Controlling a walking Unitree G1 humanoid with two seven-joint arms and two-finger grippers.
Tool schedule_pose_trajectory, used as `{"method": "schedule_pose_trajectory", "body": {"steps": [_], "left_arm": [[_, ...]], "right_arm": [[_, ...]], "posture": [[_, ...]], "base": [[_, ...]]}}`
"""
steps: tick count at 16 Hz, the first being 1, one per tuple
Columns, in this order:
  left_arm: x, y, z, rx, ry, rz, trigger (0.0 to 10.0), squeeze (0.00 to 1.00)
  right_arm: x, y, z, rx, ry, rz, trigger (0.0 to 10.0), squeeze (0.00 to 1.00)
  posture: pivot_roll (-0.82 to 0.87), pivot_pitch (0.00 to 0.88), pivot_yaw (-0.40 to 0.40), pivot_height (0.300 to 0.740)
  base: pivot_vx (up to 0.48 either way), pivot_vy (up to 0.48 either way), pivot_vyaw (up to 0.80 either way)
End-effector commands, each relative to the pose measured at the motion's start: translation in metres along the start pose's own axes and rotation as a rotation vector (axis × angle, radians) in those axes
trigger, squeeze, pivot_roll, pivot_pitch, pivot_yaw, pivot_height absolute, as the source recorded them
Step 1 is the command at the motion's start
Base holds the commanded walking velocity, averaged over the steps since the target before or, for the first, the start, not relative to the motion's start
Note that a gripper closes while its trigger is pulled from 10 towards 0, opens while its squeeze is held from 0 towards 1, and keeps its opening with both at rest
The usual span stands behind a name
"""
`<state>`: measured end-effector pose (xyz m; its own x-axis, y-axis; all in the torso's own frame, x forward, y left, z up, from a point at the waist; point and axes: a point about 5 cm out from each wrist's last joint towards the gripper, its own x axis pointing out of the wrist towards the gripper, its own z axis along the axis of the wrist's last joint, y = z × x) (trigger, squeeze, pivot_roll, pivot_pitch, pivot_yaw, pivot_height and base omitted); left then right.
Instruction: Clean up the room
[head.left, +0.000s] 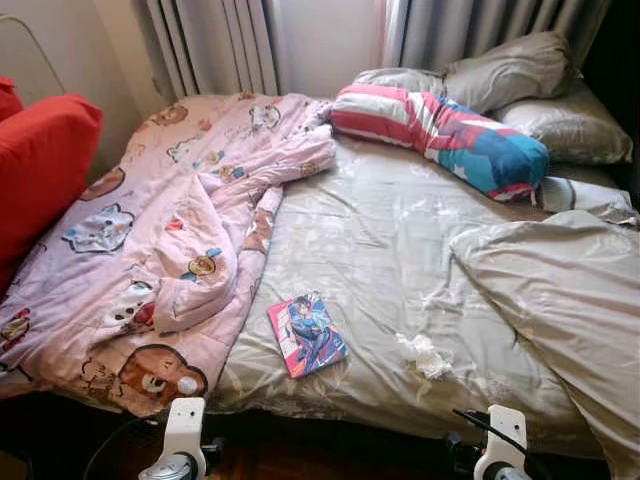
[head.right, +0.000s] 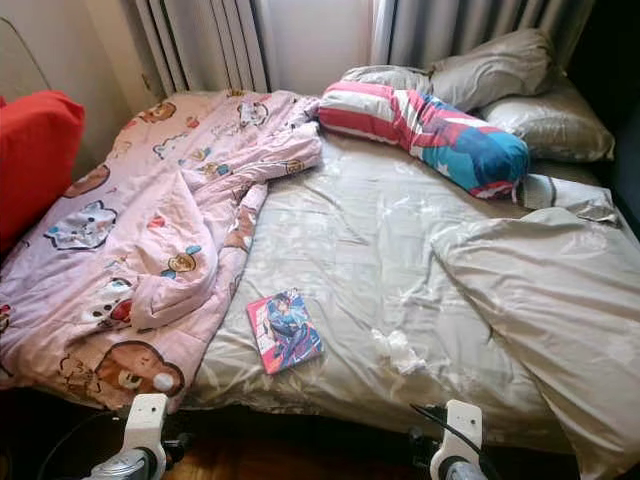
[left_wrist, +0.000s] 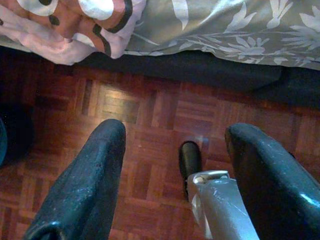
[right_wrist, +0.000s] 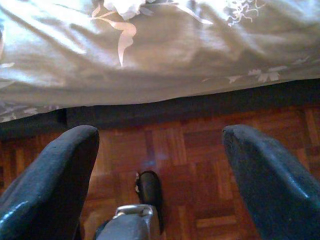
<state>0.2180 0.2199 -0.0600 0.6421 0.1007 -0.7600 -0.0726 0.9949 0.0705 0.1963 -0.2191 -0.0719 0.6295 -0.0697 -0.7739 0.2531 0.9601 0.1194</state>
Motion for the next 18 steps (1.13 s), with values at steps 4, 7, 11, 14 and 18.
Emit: {"method": "schedule_pose_trajectory", "body": {"steps": [4,7,11,14,18], "left_arm": [[0.0001,0.0009,-0.0003,-0.008,0.010,0.003,10.0,0.00],[0.0002,0.0001,0.0000,-0.009,0.010,0.001,10.0,0.00],[0.0002,-0.0003,0.0002,-0.010,0.007,-0.001,10.0,0.00],[0.0001,-0.0002,-0.0002,-0.001,0.007,-0.003,10.0,0.00],[0.0000,-0.0004,-0.0001,0.009,-0.001,-0.008,10.0,0.00]], "right_arm": [[-0.0001,-0.0014,0.0003,-0.014,0.001,-0.010,10.0,0.00],[-0.0002,-0.0014,0.0001,-0.015,0.002,-0.007,10.0,0.00],[-0.0004,-0.0012,-0.0011,-0.016,0.005,-0.007,10.0,0.00],[-0.0005,-0.0011,-0.0020,-0.016,0.007,-0.006,10.0,0.00],[-0.0005,-0.0007,-0.0026,-0.013,0.006,-0.005,10.0,0.00]], "posture": [[0.07,0.067,0.020,0.740],[0.07,0.060,0.018,0.740],[0.06,0.043,0.021,0.740],[0.06,0.031,0.024,0.740],[0.06,0.024,0.026,0.740]], "base": [[0.000,0.000,0.00],[0.000,0.265,0.00],[0.000,0.286,0.00],[0.000,0.287,0.00],[0.000,0.068,0.00]]}}
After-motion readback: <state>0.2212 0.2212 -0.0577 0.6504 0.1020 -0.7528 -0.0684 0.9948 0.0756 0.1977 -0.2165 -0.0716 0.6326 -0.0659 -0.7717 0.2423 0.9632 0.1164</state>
